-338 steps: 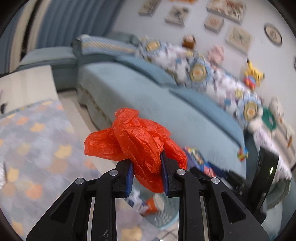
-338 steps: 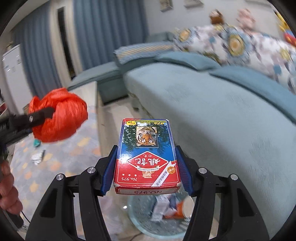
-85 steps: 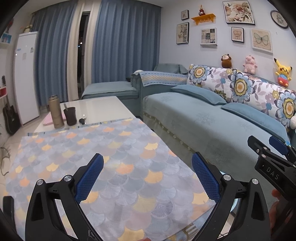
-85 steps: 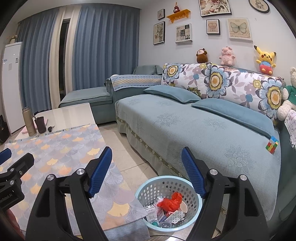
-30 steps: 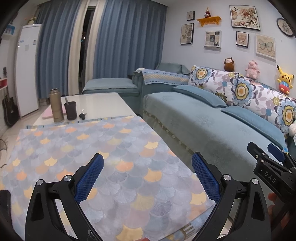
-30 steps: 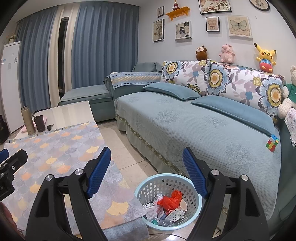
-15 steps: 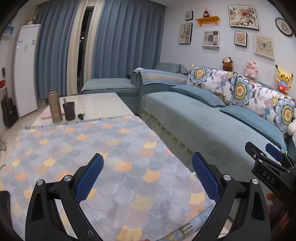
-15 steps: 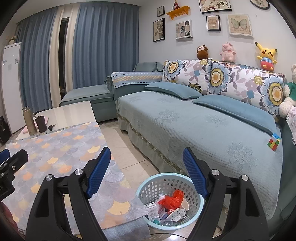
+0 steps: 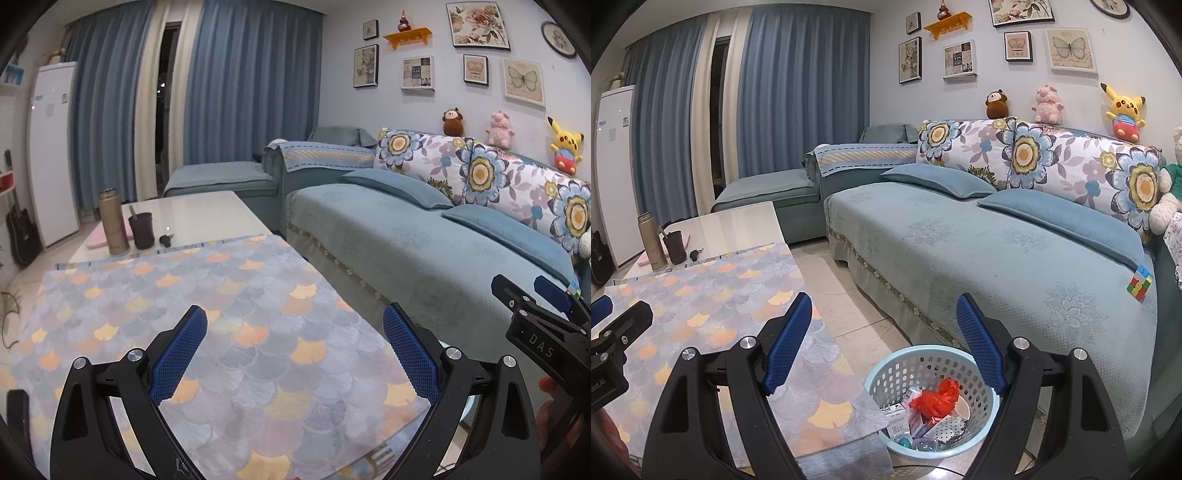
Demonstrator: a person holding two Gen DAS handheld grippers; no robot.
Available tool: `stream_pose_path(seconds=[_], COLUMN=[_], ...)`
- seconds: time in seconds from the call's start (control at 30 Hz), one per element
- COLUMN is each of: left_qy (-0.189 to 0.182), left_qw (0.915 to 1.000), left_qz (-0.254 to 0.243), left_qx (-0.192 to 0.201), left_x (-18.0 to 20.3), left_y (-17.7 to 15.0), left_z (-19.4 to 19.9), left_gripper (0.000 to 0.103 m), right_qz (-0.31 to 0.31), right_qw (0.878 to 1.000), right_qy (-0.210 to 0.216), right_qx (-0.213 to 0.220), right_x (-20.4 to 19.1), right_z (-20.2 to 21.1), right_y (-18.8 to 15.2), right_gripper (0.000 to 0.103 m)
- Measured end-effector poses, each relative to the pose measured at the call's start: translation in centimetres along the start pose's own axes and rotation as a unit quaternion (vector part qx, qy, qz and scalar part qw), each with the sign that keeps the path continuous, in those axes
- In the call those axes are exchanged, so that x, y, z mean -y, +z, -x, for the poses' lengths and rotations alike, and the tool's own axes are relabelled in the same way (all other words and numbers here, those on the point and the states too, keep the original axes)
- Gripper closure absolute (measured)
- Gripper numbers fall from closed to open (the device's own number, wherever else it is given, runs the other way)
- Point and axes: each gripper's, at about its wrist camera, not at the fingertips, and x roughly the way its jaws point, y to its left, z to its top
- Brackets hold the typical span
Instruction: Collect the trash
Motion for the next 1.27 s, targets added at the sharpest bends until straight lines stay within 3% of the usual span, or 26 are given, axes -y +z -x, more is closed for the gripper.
stream_pose_path(seconds=[0.4, 0.53, 0.9, 0.97, 1.27], left_qy=[0.001, -0.014, -0.001, 0.015, 0.005], left_qw=[1.0000, 0.9998, 1.0000, 0.9999, 0.9999], left_qz=[-0.002, 0.002, -0.006, -0.007, 0.005], left_qx=[-0.003, -0.011, -0.008, -0.003, -0.011], left_x=[0.2, -0.1, -0.4, -0.4, -1.6], left_y=[0.0, -0.1, 0.2, 0.2, 0.3], left_z=[0.0, -0.3, -0.5, -0.4, -0.7], left_gripper=[0.010, 0.010, 0.009, 0.009, 0.009], right_qz=[-0.001, -0.003, -0.002, -0.004, -0.003], right_qw=[1.000, 1.000, 1.000, 1.000, 1.000], right_qy=[0.000, 0.002, 0.005, 0.006, 0.008], right_qx=[-0.001, -0.003, -0.004, -0.006, -0.006], right_x=[0.0, 0.0, -0.2, 0.0, -0.3], right_z=[0.0, 0.0, -0.1, -0.2, -0.2], right_y=[0.1, 0.1, -0.1, 0.0, 0.2], right_gripper=[0.027, 0.027, 0.027, 0.027, 0.026])
